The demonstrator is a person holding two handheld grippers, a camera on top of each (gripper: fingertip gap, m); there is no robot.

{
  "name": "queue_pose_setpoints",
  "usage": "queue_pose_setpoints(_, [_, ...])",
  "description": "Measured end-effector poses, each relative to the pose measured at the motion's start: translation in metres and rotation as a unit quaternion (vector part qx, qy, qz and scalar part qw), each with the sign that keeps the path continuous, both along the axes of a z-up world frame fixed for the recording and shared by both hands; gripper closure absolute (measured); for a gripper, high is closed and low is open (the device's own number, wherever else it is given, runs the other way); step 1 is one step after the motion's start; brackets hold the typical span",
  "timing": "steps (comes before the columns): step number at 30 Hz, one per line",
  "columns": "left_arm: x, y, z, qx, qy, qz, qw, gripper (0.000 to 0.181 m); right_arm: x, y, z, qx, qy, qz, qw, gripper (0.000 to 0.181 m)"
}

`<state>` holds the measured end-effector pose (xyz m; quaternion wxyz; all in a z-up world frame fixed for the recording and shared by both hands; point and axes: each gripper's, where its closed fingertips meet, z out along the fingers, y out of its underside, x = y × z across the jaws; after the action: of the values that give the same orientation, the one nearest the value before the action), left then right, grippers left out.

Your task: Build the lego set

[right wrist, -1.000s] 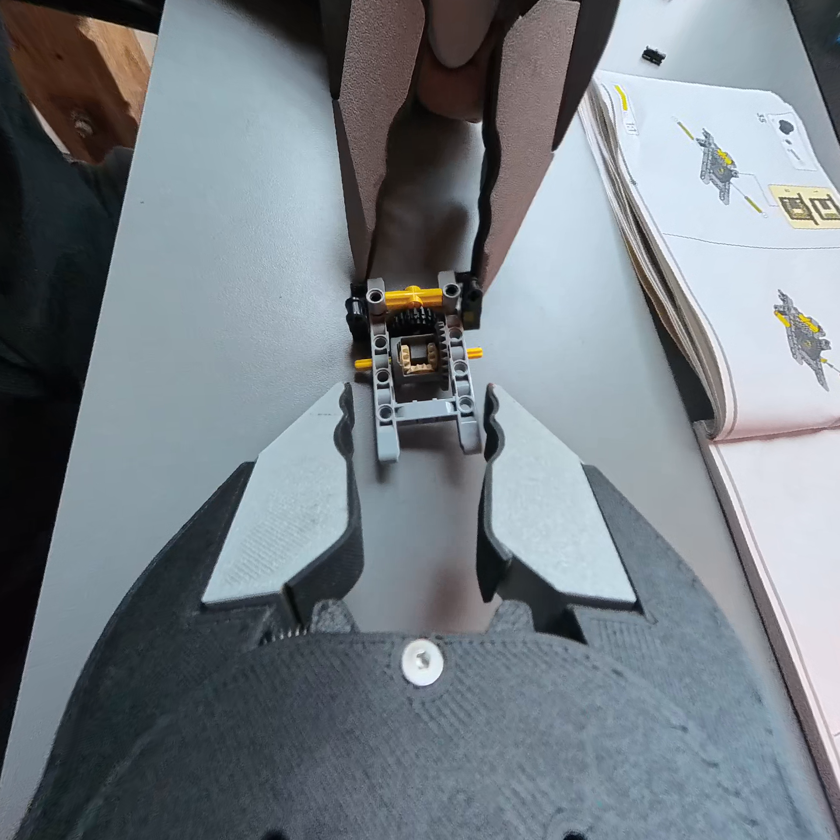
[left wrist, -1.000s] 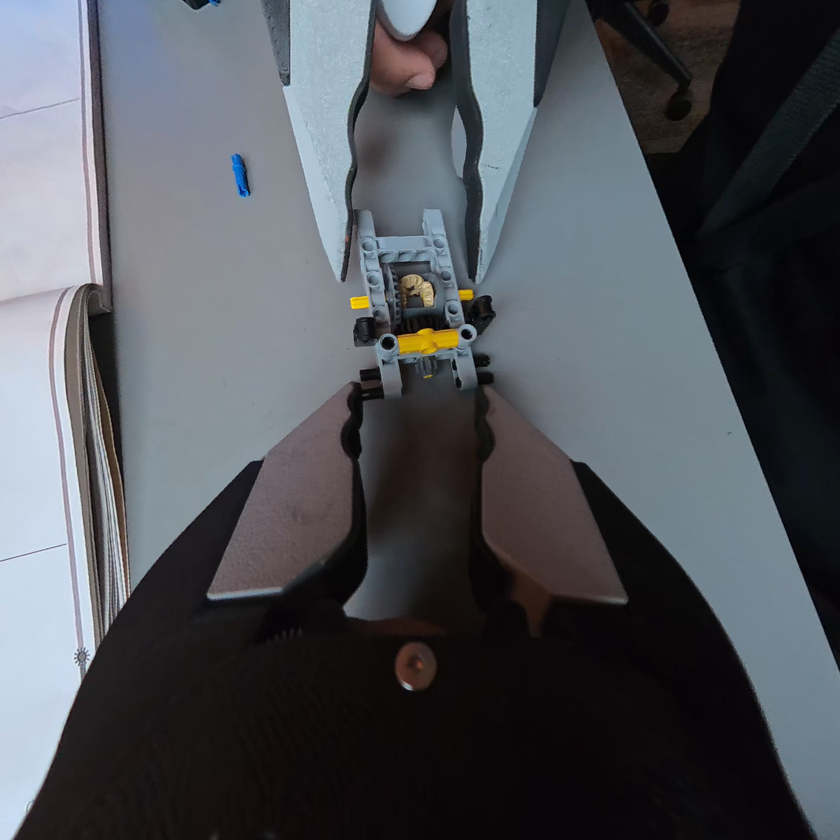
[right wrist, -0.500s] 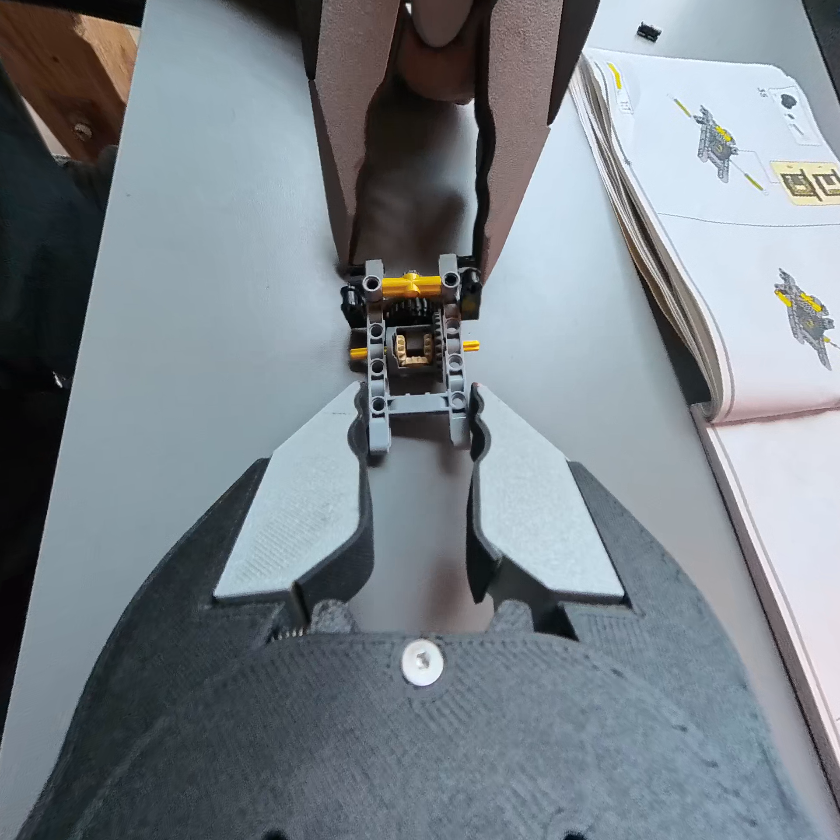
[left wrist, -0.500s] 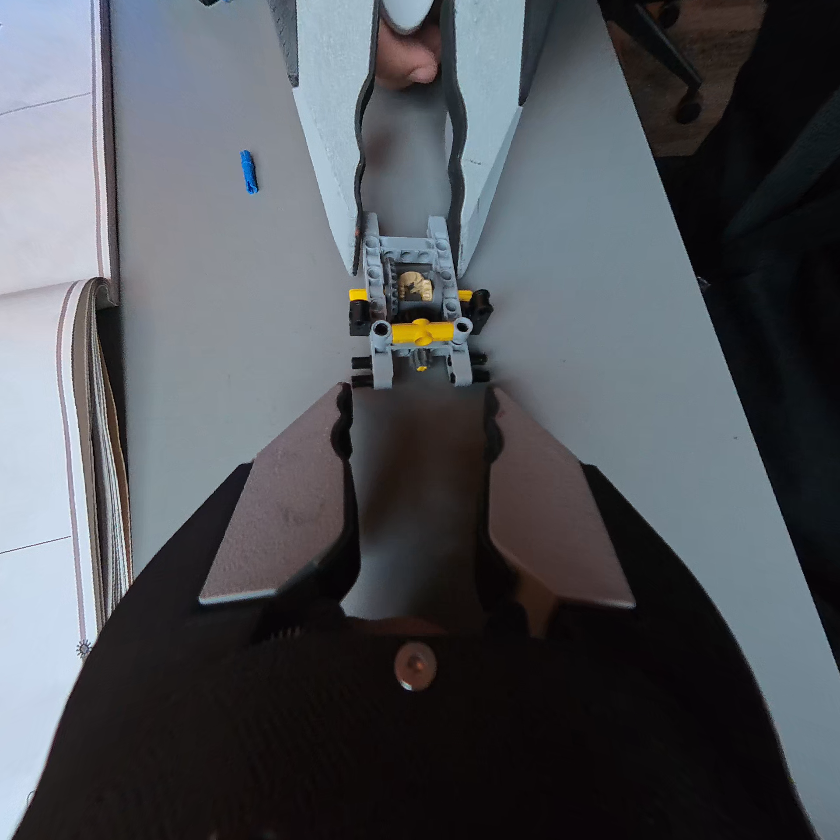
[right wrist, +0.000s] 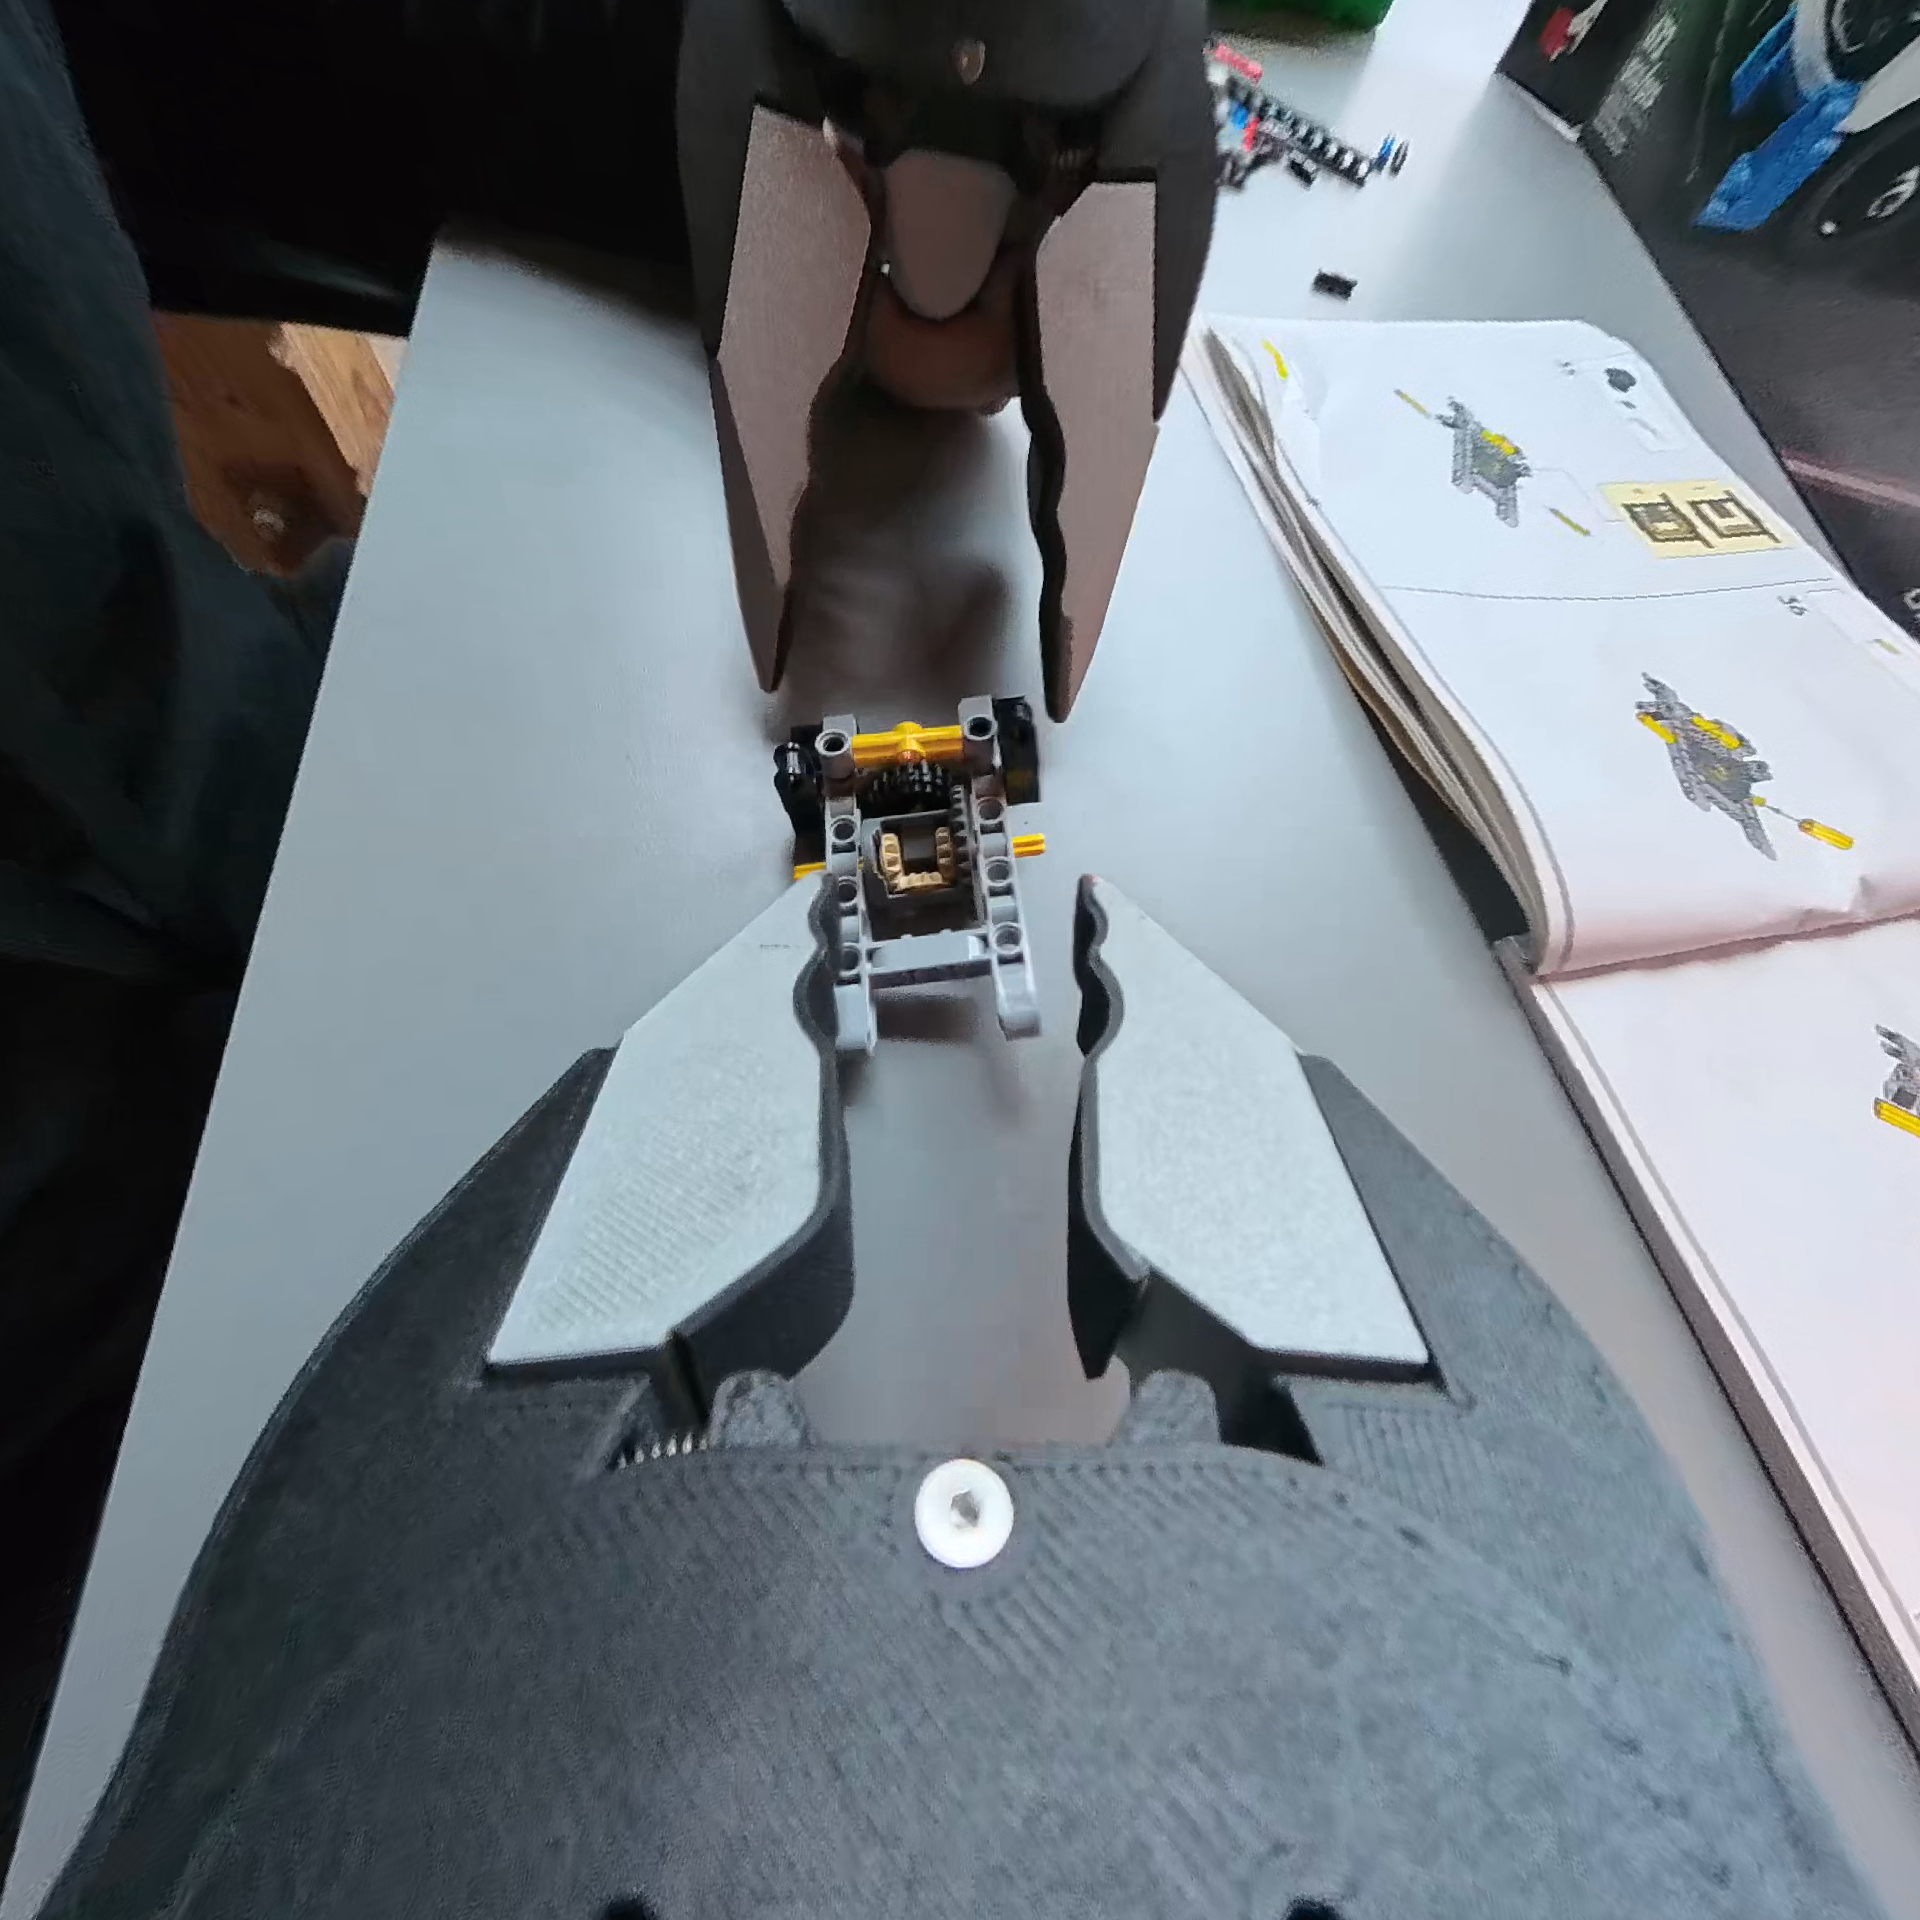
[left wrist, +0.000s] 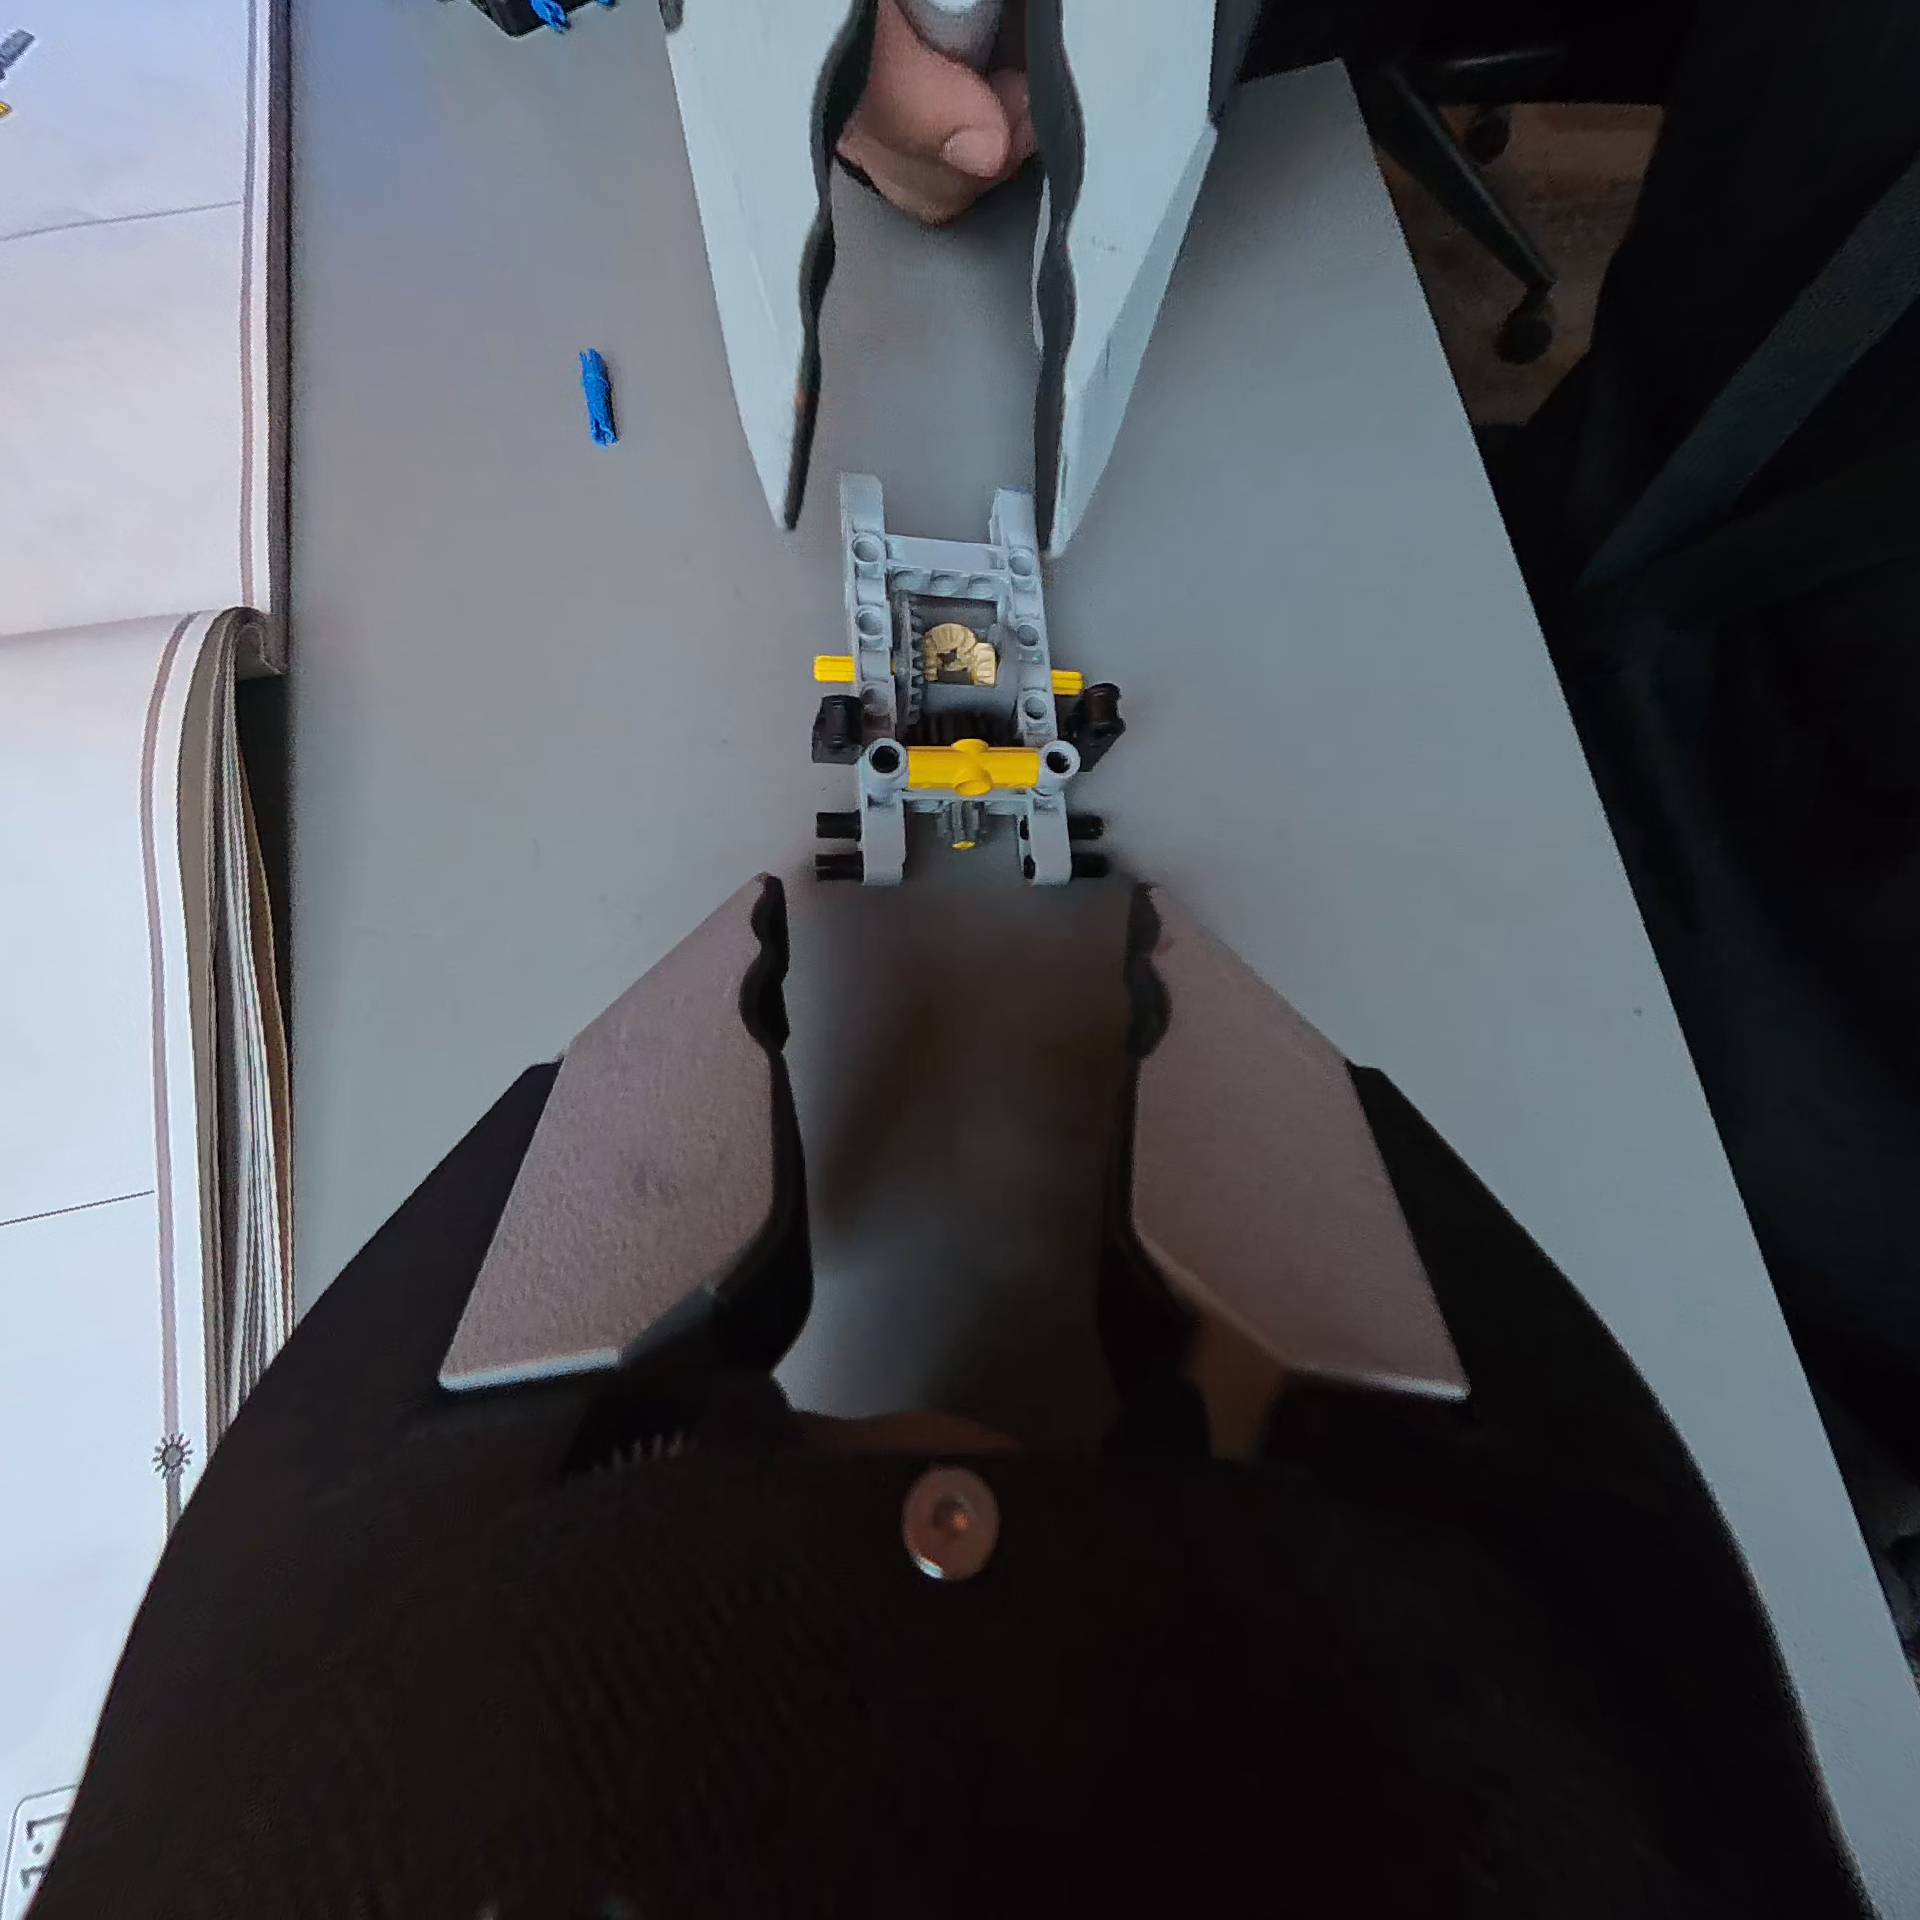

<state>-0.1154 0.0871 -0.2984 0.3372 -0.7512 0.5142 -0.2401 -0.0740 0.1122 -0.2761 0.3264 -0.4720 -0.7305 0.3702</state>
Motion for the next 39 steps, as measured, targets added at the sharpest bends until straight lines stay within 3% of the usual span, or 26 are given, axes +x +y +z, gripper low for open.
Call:
queue_pose_setpoints(8, [0.0, 0.0, -0.001, 0.001, 0.003, 0.001, 1.0, 0.115, -0.001, 0.024, 0.027, -0.023, 0.073, -0.056, 0.995, 0.138])
queue_pose_setpoints(16, [-0.001, 0.0, -0.004, -0.002, 0.013, 0.001, 1.0, 0.115, 0.013, 0.078, 0.04, 0.012, 0.112, -0.166, 0.98, 0.16])
queue_pose_setpoints(18, [-0.001, 0.0, -0.003, -0.003, 0.012, 0.003, 1.0, 0.116, 0.019, 0.085, 0.039, 0.007, 0.109, -0.176, 0.978, 0.171])
queue_pose_setpoints(23, [-0.001, 0.0, -0.003, -0.003, 0.012, 0.004, 1.0, 0.116, 0.028, 0.099, 0.038, -0.023, 0.11, -0.197, 0.974, 0.168])
queue_pose_setpoints(27, [-0.001, 0.0, -0.004, -0.007, 0.012, 0.005, 1.0, 0.117, 0.031, 0.106, 0.032, -0.028, 0.095, -0.214, 0.972, 0.151])
queue_pose_setpoints(39, [-0.002, 0.002, -0.004, -0.006, 0.012, 0.012, 1.0, 0.117, 0.052, 0.104, -0.007, 0.006, -0.022, -0.171, 0.985, 0.16])
